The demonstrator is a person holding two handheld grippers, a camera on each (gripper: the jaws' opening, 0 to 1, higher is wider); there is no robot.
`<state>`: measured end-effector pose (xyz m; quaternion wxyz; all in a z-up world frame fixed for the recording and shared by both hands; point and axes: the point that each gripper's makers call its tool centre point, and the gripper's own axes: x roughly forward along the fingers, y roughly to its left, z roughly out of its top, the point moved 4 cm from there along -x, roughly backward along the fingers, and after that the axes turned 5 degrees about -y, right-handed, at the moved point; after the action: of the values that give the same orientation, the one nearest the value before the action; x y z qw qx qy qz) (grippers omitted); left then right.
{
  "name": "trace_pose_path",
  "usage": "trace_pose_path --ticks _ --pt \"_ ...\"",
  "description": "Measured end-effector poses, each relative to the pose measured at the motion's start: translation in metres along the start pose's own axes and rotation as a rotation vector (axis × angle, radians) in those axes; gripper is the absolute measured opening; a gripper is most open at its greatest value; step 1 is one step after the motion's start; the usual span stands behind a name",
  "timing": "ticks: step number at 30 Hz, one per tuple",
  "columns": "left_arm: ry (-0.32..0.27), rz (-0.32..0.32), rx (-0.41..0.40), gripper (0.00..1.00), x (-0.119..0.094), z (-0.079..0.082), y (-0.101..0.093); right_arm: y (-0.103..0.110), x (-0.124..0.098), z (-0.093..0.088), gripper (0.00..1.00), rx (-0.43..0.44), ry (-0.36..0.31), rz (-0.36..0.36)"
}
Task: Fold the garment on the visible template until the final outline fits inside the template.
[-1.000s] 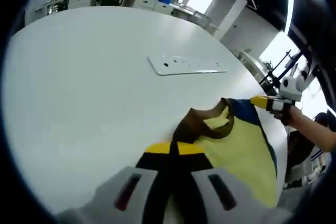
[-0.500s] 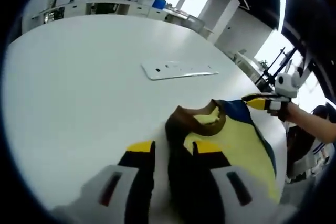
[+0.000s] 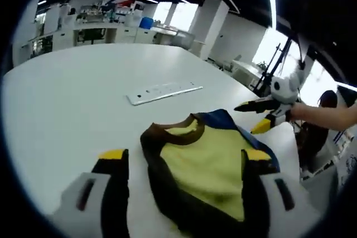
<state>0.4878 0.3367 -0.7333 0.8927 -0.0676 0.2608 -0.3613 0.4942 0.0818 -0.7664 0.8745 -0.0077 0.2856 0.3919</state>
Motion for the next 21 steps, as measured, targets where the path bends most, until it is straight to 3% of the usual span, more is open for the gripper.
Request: trace_pose_path --ticks 3,5,9,21 --pt "-0.015 -0.016 0.013 0.96 -0.009 0.002 -0.005 0.008 -0.008 0.002 0.90 -0.020 -0.006 0.009" --pt "-0.032 -0.022 0.019 0.99 -0.017 0.001 -0.021 0.011 -0.012 0.003 0.92 -0.028 -0.007 0.018" --pt "-0.075 -0.004 0.069 0.99 -0.036 0.005 -0.023 0.021 -0.023 0.002 0.96 -0.058 -0.008 0.030" --pt "-0.128 0.035 0.025 0.99 -0.086 -0.009 -0.054 0.058 -0.052 -0.004 0.96 -0.102 0.001 0.074"
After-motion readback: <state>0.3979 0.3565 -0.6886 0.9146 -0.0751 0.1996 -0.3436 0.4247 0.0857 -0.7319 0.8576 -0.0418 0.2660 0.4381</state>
